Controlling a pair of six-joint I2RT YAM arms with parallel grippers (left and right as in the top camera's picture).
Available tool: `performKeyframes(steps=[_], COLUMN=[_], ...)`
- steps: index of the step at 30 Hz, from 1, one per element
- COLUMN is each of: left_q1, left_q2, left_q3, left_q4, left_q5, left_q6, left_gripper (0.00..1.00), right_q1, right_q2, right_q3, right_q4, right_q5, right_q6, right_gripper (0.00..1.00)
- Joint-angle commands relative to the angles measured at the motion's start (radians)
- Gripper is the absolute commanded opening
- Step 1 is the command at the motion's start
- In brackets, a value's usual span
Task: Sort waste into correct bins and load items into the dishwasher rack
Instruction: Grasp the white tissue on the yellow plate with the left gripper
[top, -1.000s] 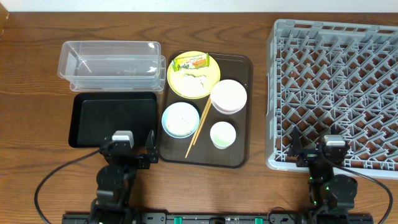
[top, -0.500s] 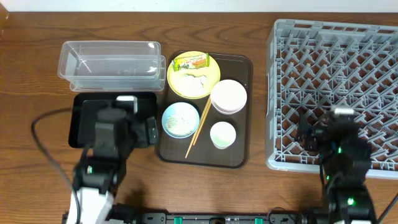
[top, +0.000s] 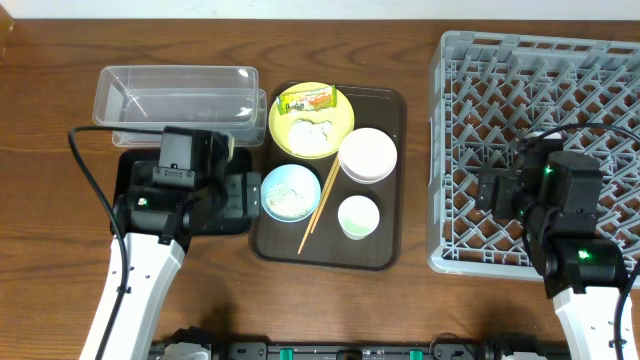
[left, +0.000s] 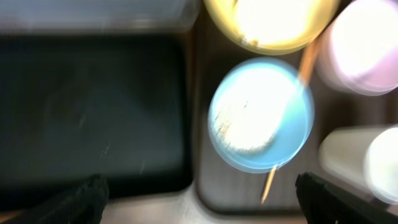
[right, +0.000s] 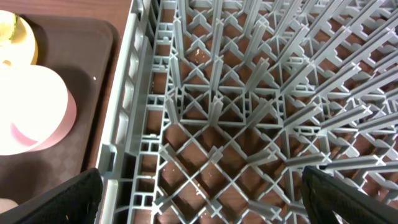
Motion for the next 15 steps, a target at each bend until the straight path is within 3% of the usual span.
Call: performKeyframes(steps=[1,15], left_q1=[0.001,-0.071], left_q2=[0.011,0.349], left_q3=[0.026,0.113], left_q4=[0.105,0.607], left_q5=[0.085,0.084], left_q6=[-0.006,0.038], left_gripper=[0.99,0.99], right_q1=[-0.010,-0.010], right_q2=[0.000,0.001], right_q3=[0.024,0.024], right_q4=[0.006,0.006], right_q5=[0.006,0.006], right_q6=[0.007,0.007], right_gripper=[0.99,1.00])
